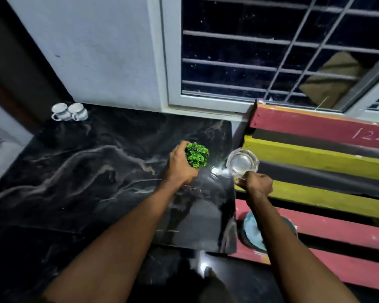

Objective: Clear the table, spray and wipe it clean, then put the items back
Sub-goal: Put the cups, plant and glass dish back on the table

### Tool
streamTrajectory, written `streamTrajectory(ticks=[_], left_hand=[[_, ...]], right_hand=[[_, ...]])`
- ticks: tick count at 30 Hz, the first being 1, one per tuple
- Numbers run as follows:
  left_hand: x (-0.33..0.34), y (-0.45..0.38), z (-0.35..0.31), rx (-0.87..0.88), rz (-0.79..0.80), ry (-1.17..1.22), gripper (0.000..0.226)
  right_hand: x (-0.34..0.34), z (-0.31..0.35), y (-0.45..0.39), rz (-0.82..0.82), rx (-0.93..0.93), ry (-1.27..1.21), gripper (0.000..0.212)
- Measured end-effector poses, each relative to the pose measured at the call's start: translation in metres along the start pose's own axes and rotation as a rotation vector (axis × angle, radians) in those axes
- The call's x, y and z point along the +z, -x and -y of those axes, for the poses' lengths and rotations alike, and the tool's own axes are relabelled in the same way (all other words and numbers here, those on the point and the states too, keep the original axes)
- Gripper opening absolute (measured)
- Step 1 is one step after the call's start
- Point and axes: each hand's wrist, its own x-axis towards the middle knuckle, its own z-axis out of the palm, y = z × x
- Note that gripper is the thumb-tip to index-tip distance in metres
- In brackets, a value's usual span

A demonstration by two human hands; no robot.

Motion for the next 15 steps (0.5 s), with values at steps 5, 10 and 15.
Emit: streamTrajectory(ticks=[5, 10, 15], left_hand=[[-0.055, -0.010, 0.041, -0.076, -0.046, -0.025, 0.062], [-0.083, -0.028, 0.088, -0.164, -0.047, -0.031, 0.067], [-0.087, -0.063, 0.126, -0.224, -0.003, -0.021, 0.065]], right_hand=[[0.054, -0.004, 0.049, 0.046, 0.019, 0.050, 0.020], [0.106, -0.011, 0.053, 0.066, 0.076, 0.168, 0.022], [0.162, -0.003, 0.014, 0.025, 0.105, 0.193, 0.028]])
